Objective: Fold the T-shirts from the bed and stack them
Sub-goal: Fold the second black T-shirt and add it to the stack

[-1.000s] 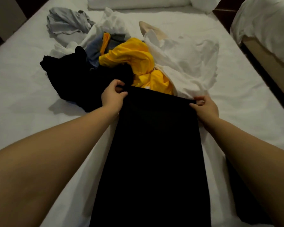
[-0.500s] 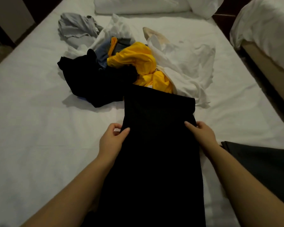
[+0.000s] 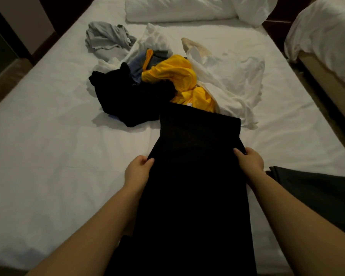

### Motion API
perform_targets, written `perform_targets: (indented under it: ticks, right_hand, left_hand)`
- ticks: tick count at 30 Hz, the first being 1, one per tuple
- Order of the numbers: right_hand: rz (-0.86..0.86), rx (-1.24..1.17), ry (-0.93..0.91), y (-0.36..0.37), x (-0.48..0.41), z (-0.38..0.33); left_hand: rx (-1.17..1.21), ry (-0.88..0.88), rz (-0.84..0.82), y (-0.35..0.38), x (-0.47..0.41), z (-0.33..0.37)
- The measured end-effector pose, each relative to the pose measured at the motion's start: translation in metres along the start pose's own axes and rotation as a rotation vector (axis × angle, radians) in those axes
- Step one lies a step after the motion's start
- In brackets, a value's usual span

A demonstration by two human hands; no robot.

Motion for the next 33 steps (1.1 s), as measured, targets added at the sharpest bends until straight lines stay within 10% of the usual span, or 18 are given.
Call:
perform_targets:
  ticks: [8,14,18,23,28,33]
  right_hand:
    - [-0.077,-0.187,0.138,-0.001,0.028,0.013]
    - [-0.074,-0.318,0.177,0.007,0.067,0.041]
    - [-0.118,-0.39,0.194,0.009,0.072,0.047]
    - [-0.171,-0.445,0.208,0.008,0.079,0.051]
    - [-0.144,-0.432,0.22,0.005,0.091,0.056]
    - [-0.165,-0.324,0.114,-0.004,0.125,0.052]
  left_hand:
    - [0.395,-0.297,-0.439,0.011,0.028,-0.009]
    - [0.367,-0.262,-0.354,0.007,0.038,-0.006]
    - [-0.132,0.15,-0.109,-0.01,0.036,0.015]
    - [-0.317,0.201,-0.105,-0.01,0.046,0.007]
    - [0.668,-0.399,-0.306,-0.003,0.058,-0.02]
    - [0.531,-0.444,-0.523,-0.005,0.08,-0.032]
Point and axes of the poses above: each hand's wrist, its own x-axis away from the middle knuckle, its own y-axis out of the palm, z = x × y, the point moved 6 cm from there along -x, towards the middle knuckle, and after that the axes turned 5 degrees about z, right-handed, at the moved point
